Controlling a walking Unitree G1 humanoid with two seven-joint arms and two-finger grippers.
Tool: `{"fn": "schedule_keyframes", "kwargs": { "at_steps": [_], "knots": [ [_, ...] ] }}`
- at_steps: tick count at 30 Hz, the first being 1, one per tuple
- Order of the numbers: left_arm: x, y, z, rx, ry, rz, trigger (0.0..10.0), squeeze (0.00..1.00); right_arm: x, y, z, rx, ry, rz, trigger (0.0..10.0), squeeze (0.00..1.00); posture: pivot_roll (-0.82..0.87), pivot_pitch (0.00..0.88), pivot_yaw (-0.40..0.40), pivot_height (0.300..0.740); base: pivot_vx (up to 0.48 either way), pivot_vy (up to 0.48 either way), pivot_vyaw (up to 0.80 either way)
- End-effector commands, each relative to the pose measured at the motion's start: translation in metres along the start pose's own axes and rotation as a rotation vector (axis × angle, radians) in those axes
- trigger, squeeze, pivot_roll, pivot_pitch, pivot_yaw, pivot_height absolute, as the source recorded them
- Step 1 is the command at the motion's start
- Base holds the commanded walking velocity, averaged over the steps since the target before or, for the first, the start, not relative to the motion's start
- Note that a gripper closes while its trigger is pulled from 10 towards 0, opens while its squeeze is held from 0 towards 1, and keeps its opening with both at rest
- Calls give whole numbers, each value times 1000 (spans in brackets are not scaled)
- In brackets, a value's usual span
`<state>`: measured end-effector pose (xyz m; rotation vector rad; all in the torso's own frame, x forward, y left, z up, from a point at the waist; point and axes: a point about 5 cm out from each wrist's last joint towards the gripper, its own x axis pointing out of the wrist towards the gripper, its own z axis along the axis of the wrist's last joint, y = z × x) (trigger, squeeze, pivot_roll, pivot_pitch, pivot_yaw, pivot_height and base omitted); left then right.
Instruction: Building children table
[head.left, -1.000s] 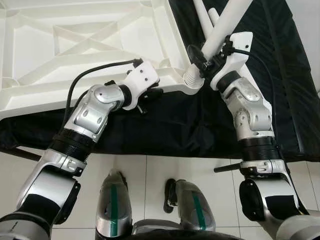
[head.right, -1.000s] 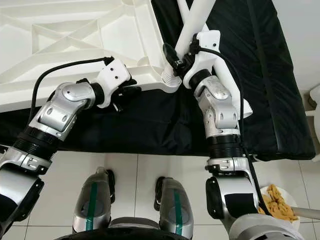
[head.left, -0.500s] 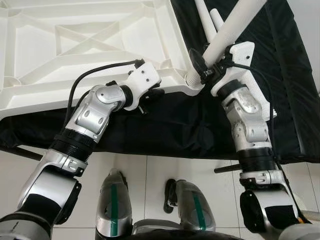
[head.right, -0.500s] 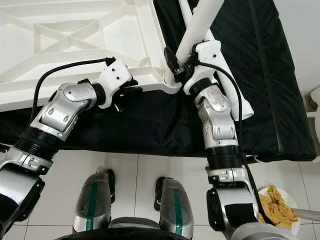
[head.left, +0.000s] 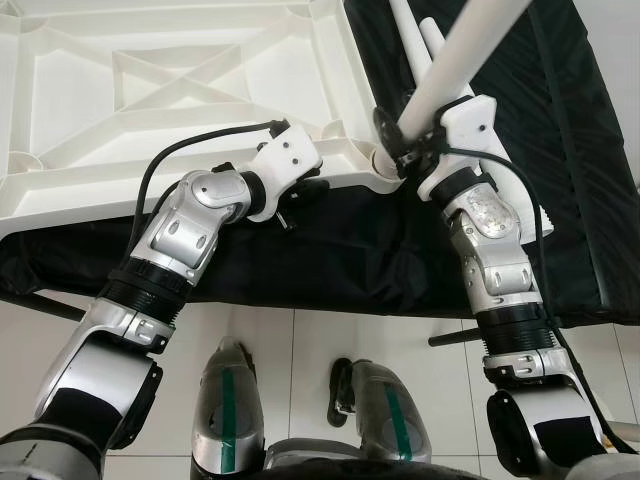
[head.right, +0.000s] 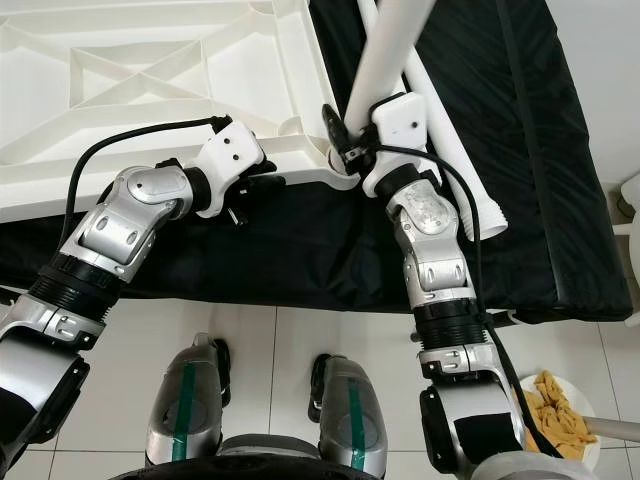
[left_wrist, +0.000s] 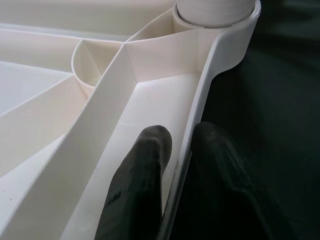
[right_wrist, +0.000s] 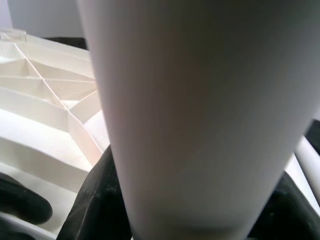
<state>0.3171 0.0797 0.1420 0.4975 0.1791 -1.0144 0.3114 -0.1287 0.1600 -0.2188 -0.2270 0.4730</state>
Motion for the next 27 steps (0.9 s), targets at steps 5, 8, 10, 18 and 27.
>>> {"fn": "schedule_keyframes", "kwargs": {
  "at_steps": [5, 8, 10, 18, 27],
  "knots": [
    [-8, 14, 24, 83, -83, 72, 10000, 0, -17, 5, -33, -30, 160, 27, 10000, 0, 68, 92, -48, 740, 0, 0, 0],
    [-9, 15, 24, 84, -82, 73, 10000, 0, -19, 10, -34, -49, 158, 61, 10000, 0, 69, 94, -45, 740, 0, 0, 0],
    [-9, 15, 24, 84, -82, 73, 10000, 0, -19, 10, -34, -49, 158, 61, 10000, 0, 69, 94, -45, 740, 0, 0, 0],
    [-10, 15, 25, 93, -80, 70, 10000, 0, -13, -7, -34, 168, 180, -90, 10000, 0, 68, 94, -36, 740, 0, 0, 0],
    [-10, 16, 25, 96, -80, 70, 10000, 0, -6, -18, -33, 245, 190, -152, 10000, 0, 75, 92, -40, 740, 0, 0, 0]
  ]
}}
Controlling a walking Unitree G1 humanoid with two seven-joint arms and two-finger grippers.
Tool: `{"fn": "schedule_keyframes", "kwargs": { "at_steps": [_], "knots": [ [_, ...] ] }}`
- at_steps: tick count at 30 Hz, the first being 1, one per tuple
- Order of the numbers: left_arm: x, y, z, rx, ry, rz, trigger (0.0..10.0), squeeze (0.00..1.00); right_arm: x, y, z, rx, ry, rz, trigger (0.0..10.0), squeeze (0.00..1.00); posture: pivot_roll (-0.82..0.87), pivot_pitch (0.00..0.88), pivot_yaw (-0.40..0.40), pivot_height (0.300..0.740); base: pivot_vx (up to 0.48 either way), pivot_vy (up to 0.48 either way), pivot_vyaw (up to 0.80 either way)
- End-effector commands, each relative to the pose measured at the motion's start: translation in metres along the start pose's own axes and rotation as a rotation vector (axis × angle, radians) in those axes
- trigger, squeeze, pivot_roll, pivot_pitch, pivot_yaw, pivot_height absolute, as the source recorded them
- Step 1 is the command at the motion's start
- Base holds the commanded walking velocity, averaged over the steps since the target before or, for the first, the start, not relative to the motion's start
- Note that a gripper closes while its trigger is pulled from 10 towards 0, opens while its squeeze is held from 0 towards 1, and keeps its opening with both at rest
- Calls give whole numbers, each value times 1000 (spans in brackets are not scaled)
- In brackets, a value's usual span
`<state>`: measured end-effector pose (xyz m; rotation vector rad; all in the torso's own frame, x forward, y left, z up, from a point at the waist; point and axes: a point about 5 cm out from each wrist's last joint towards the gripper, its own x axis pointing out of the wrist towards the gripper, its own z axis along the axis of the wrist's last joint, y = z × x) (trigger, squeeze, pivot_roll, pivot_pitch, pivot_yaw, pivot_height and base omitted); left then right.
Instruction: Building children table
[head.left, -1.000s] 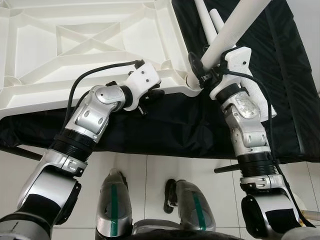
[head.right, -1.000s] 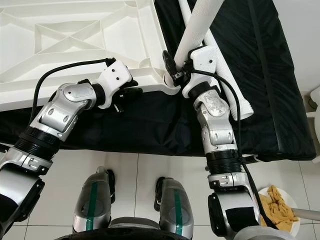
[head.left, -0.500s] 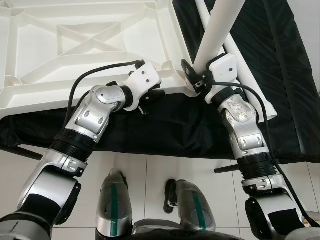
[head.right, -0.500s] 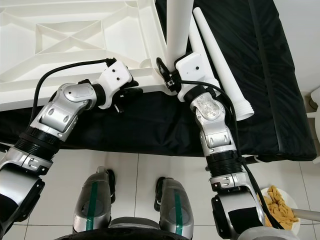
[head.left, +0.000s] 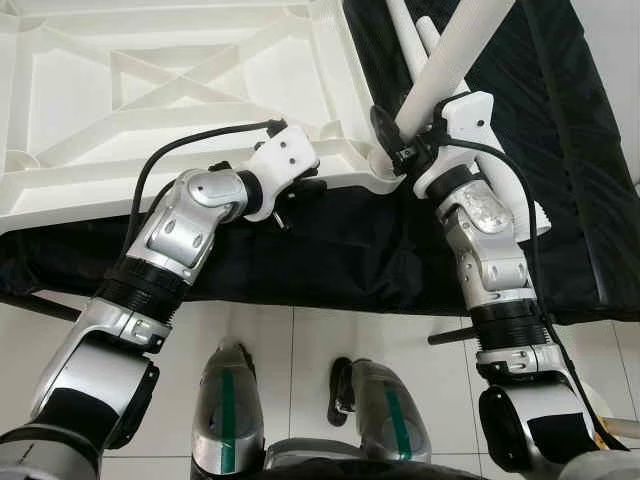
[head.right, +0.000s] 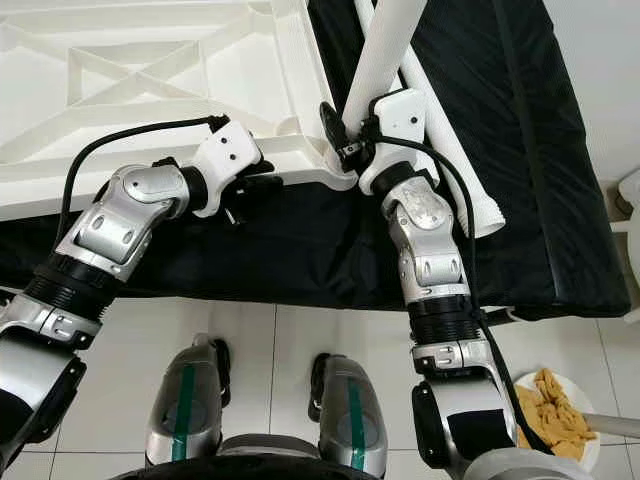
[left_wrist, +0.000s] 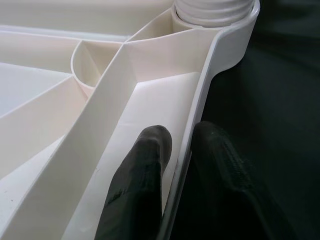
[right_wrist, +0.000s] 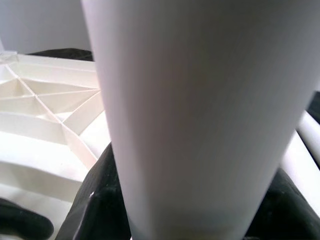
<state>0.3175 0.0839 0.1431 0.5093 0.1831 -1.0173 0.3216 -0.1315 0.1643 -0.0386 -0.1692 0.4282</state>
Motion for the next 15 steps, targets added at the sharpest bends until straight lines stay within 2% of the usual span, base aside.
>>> {"fn": "schedule_keyframes", "kwargs": {
  "at_steps": [1, 9, 11, 15],
  "knots": [
    [-7, 13, 26, 88, -88, 75, 10000, 0, -13, -17, -32, 59, 162, -106, 10000, 0, 75, 92, -40, 740, 0, 0, 0],
    [-8, 13, 26, 89, -89, 76, 10000, 0, -13, -18, -40, 95, 217, -123, 10000, 0, 77, 87, -42, 740, 0, 0, 0],
    [-8, 13, 27, 91, -91, 76, 10000, 0, -13, -22, -44, 140, 245, -151, 10000, 0, 77, 84, -42, 740, 0, 0, 0],
    [-8, 13, 27, 93, -93, 75, 10000, 0, -12, -25, -45, 168, 270, -162, 10000, 0, 76, 81, -44, 740, 0, 0, 0]
  ]
}}
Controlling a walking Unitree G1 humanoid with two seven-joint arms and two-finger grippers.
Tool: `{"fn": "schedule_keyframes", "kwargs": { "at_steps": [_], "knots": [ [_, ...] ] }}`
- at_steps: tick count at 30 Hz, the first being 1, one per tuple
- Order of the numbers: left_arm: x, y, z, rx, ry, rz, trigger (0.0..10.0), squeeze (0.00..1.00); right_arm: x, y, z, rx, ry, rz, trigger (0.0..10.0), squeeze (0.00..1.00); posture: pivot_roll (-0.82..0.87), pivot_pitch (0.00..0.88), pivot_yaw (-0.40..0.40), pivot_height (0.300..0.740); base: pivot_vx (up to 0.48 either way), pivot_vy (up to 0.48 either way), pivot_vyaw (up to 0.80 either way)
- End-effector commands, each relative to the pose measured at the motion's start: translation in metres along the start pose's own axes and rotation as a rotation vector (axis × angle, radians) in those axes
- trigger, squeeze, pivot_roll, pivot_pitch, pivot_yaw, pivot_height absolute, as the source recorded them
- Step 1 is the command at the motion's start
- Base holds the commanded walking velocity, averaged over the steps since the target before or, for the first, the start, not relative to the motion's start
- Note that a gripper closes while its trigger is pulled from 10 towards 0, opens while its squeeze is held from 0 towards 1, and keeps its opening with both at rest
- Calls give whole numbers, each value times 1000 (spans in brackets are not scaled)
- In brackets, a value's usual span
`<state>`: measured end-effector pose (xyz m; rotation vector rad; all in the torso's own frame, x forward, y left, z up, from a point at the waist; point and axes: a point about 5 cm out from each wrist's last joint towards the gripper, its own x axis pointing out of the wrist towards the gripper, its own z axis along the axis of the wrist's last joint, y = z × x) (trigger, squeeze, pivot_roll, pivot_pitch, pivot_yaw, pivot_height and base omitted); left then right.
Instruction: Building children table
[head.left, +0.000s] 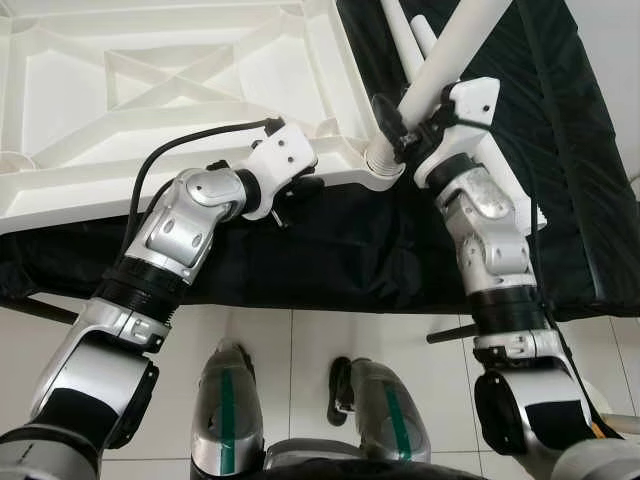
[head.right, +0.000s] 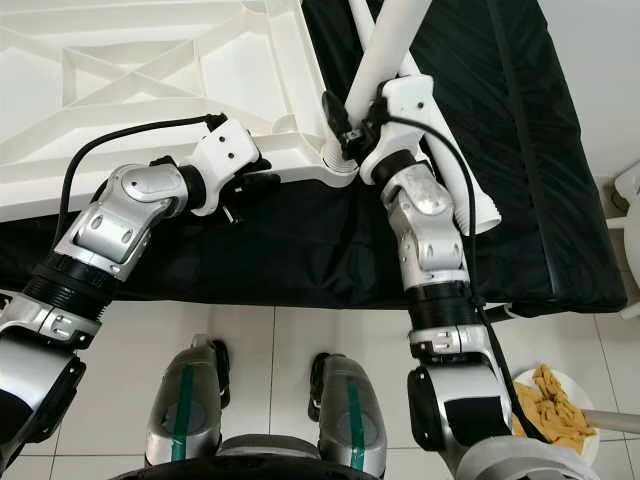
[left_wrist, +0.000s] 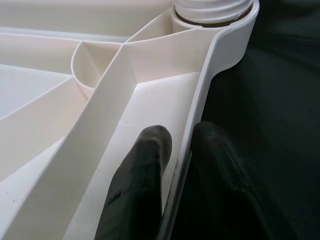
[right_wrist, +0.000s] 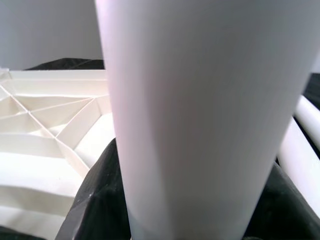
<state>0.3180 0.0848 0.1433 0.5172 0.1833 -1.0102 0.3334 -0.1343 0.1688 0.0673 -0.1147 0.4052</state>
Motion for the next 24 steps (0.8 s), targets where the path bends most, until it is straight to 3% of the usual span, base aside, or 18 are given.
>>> {"fn": "schedule_keyframes", "kwargs": {
  "at_steps": [1, 11, 24],
  "knots": [
    [-7, 12, 27, 88, -98, 69, 10000, 0, -20, -23, -46, 55, 231, -143, 10000, 0, 76, 81, -44, 740, 0, 0, 0],
    [-7, 12, 29, 94, -105, 73, 10000, 0, -22, -12, -48, 30, 244, -45, 10000, 0, 75, 73, -50, 740, 0, 0, 0],
    [-7, 13, 30, 99, -106, 74, 10000, 0, -29, -22, -47, 56, 242, -109, 10000, 0, 65, 86, -44, 740, 0, 0, 0]
  ]
}}
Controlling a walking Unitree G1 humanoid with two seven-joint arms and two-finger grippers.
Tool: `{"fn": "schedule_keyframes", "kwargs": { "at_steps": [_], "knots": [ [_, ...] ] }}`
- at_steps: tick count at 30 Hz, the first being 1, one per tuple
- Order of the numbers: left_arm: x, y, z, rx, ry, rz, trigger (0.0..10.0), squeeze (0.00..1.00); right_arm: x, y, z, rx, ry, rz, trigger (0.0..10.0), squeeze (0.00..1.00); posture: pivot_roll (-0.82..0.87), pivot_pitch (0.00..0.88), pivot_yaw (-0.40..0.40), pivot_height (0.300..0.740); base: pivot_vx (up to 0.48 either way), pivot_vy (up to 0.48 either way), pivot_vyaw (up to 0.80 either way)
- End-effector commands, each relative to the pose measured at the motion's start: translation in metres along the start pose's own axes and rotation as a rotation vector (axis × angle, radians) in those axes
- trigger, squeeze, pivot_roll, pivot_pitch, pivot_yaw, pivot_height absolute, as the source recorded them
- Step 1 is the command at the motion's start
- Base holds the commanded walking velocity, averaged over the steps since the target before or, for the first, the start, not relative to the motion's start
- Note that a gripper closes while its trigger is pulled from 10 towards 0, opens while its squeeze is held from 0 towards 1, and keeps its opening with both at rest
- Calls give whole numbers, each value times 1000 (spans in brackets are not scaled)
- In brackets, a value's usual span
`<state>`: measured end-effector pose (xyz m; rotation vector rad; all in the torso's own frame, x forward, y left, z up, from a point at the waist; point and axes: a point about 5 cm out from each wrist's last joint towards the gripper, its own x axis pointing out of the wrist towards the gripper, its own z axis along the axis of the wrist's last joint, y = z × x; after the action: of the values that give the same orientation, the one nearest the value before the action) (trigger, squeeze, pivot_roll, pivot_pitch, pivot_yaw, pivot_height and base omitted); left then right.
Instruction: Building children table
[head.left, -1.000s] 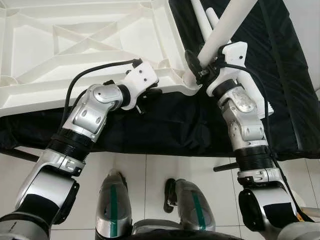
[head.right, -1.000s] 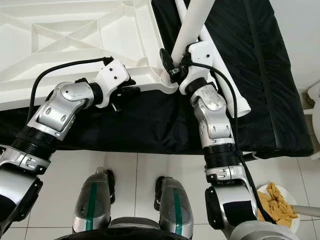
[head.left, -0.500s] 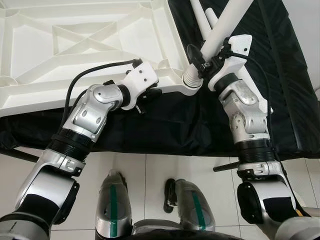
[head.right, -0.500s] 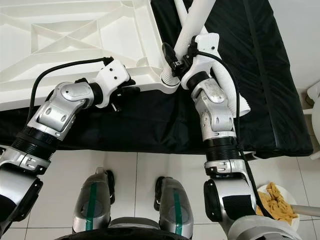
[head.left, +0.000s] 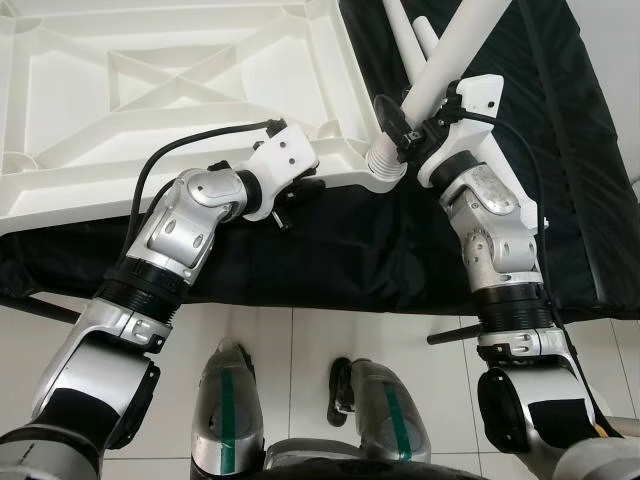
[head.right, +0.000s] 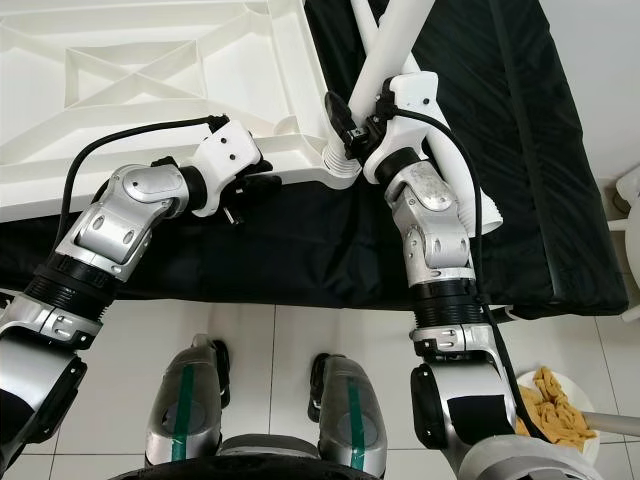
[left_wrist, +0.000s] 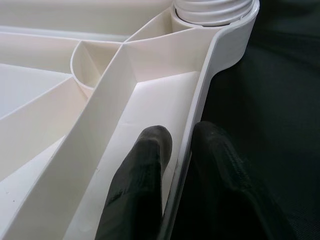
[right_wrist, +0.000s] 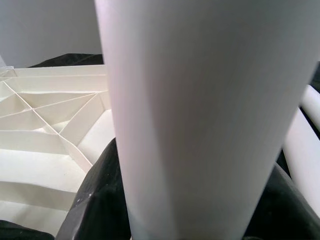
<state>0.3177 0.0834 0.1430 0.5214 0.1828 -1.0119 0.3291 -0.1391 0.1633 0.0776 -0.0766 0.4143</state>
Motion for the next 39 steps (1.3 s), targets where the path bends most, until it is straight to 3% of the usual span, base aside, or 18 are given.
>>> {"fn": "schedule_keyframes", "kwargs": {
  "at_steps": [1, 12, 17, 22, 28, 35, 39],
  "knots": [
    [-8, 14, 29, 95, -107, 76, 10000, 0, -21, -20, -43, 41, 206, -117, 10000, 0, 65, 86, -44, 740, 0, 0, 0],
    [-9, 16, 30, 99, -106, 82, 10000, 0, -26, -17, -51, 55, 193, -135, 10000, 0, 69, 91, -42, 740, 0, 0, 0],
    [-10, 17, 30, 102, -107, 85, 10000, 0, -28, -14, -56, 7, 203, -121, 10000, 0, 71, 91, -40, 740, 0, 0, 0],
    [-11, 18, 31, 107, -107, 85, 10000, 0, -29, -7, -58, -100, 199, -78, 10000, 0, 71, 95, -36, 740, 0, 0, 0],
    [-11, 19, 31, 109, -106, 86, 10000, 0, -29, -2, -58, -123, 196, -47, 10000, 0, 73, 95, -37, 740, 0, 0, 0],
    [-11, 18, 31, 111, -106, 88, 10000, 0, -28, -4, -58, -108, 195, -57, 10000, 0, 74, 94, -38, 740, 0, 0, 0],
    [-11, 18, 31, 112, -106, 88, 10000, 0, -27, -10, -57, -33, 181, -104, 10000, 0, 74, 95, -37, 740, 0, 0, 0]
  ]
}}
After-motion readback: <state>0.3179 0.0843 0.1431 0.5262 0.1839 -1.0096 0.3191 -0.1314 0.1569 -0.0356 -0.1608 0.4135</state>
